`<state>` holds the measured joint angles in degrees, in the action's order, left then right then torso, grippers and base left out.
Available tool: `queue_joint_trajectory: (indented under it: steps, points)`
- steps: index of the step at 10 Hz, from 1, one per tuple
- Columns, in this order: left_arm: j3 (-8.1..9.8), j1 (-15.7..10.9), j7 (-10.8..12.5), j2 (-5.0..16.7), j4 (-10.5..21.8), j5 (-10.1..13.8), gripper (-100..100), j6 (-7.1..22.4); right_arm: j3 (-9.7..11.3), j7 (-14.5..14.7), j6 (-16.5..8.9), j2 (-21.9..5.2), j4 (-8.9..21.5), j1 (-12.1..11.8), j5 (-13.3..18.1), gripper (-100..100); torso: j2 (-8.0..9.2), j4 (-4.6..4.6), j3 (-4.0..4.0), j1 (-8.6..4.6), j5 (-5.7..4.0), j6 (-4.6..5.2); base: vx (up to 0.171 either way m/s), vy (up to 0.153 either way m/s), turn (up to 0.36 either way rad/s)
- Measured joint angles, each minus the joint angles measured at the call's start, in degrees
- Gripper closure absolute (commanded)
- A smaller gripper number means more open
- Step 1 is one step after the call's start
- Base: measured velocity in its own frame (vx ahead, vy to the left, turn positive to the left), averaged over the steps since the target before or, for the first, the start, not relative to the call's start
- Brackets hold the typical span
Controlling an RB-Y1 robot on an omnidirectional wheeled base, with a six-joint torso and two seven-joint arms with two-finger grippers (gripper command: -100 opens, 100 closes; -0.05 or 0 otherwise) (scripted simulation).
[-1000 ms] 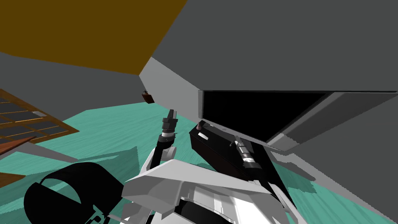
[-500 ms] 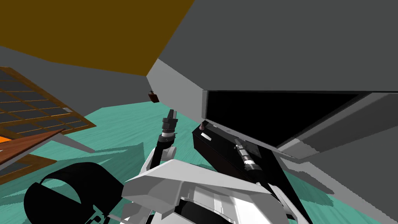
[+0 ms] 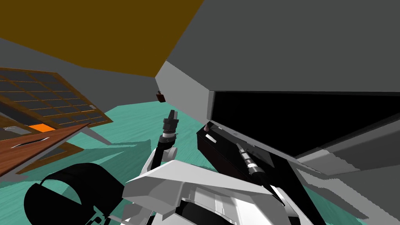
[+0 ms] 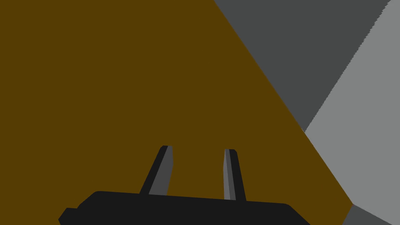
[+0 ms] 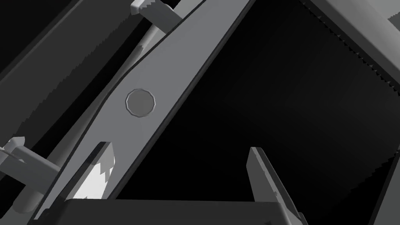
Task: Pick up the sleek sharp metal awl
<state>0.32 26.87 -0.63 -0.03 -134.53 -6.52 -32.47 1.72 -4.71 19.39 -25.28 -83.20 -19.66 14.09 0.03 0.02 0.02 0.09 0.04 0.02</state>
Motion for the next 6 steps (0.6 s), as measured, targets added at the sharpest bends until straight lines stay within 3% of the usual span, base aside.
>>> queue_joint_trajectory:
  steps: [2, 6]
  points:
    - [0.0, 0.0, 0.0, 0.0, 0.0, 0.0, 0, 0.0, 0.3, 0.4, -0.2, -0.7, 4.7, 0.9, 1.5, -100, 0.04, 0.01, 0.02, -0.01, 0.0, 0.0, 0.007, 0.036, 0.152]
    - [0.0, 0.0, 0.0, 0.0, 0.0, 0.0, 0, 0.0, 1.0, 0.2, -2.0, -3.6, 10.8, 2.3, 4.0, -100, 0.01, 0.0, 0.0, -0.04, -0.01, 0.01, 0.019, 0.031, 0.128]
